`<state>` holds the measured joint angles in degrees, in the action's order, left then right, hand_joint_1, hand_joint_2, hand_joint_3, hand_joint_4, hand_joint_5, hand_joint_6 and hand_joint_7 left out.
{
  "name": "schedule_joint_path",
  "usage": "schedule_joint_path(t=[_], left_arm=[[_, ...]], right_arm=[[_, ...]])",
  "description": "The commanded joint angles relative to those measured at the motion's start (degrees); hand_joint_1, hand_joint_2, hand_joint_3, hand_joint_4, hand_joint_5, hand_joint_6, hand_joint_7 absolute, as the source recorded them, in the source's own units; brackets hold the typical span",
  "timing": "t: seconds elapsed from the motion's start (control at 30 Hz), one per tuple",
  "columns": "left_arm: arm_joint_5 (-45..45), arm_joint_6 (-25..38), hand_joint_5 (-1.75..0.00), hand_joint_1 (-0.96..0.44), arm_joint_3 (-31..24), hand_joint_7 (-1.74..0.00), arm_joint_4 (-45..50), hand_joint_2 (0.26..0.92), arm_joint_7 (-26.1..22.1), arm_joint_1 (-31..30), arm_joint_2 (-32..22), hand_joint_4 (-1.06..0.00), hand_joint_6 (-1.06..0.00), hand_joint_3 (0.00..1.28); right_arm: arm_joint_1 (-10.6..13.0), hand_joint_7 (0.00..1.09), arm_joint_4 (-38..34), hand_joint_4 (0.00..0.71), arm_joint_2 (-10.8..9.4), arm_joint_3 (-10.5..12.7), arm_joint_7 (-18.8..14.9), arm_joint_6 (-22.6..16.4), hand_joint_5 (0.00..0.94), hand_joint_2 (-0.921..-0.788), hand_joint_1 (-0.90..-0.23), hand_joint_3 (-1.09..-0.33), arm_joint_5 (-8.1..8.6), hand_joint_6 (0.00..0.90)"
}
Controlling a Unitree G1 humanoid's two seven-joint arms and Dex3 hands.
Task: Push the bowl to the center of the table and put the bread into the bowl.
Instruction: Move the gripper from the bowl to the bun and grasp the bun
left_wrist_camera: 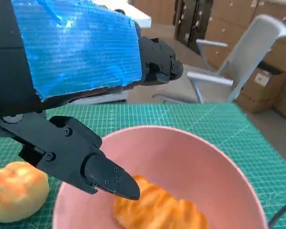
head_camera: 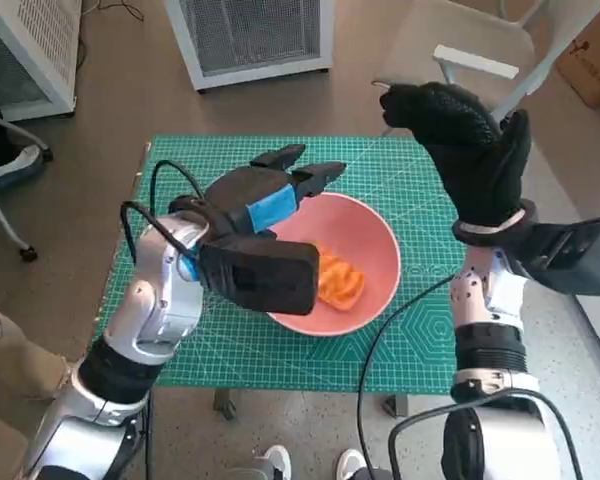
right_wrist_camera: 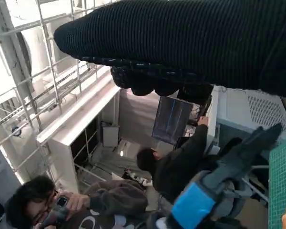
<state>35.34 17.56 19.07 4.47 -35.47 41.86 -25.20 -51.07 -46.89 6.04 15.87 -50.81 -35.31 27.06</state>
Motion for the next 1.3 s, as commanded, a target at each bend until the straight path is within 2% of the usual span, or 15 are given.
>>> schedule_joint_path(t=[0.03,0.2,0.5,0.83,0.97,1.3], left_arm=[[-2.20,0.79,0.00,-0.42,-5.37,-0.04,5.77,0.779,-1.45,-2.38,-4.13,0.00,-0.17,0.00],[-3.10,0.88,0.00,-0.43,-10.57,-0.04,8.64,0.778,-1.76,-4.49,-8.82,0.00,-0.16,0.00],[-3.02,3.01,0.00,-0.36,-13.50,-0.04,10.06,0.764,-2.00,-5.71,-12.31,0.00,-0.17,0.00],[-1.78,5.63,0.00,-0.31,-14.36,-0.02,9.20,0.764,-1.69,-7.23,-14.77,0.00,-0.15,0.00],[-0.49,9.08,0.00,-0.30,-13.72,-0.01,9.44,0.761,-3.17,-8.96,-15.76,0.00,-0.15,0.00],[0.11,11.30,0.00,-0.25,-12.06,-0.01,8.81,0.752,-4.47,-9.03,-16.36,0.00,-0.15,0.00]], right_arm=[[0.46,0.58,-0.49,0.238,-0.27,0.00,0.26,0.52,0.005,-0.921,-0.638,-0.680,-0.04,0.023],[0.33,0.59,-0.93,0.239,-0.12,0.26,-0.03,0.64,0.005,-0.921,-0.637,-0.679,0.26,0.023],[0.00,0.59,-1.51,0.239,-0.18,0.47,-0.16,0.74,0.004,-0.921,-0.636,-0.679,0.52,0.022],[-0.48,0.59,-1.89,0.238,-0.53,0.39,-0.11,0.69,0.003,-0.921,-0.633,-0.680,0.43,0.021],[-0.72,0.59,-2.52,0.237,-0.75,0.32,-0.62,0.36,0.002,-0.921,-0.633,-0.680,0.39,0.021],[-1.03,0.59,-3.09,0.235,-0.61,0.41,-1.06,0.28,0.001,-0.921,-0.633,-0.681,0.45,0.020]])
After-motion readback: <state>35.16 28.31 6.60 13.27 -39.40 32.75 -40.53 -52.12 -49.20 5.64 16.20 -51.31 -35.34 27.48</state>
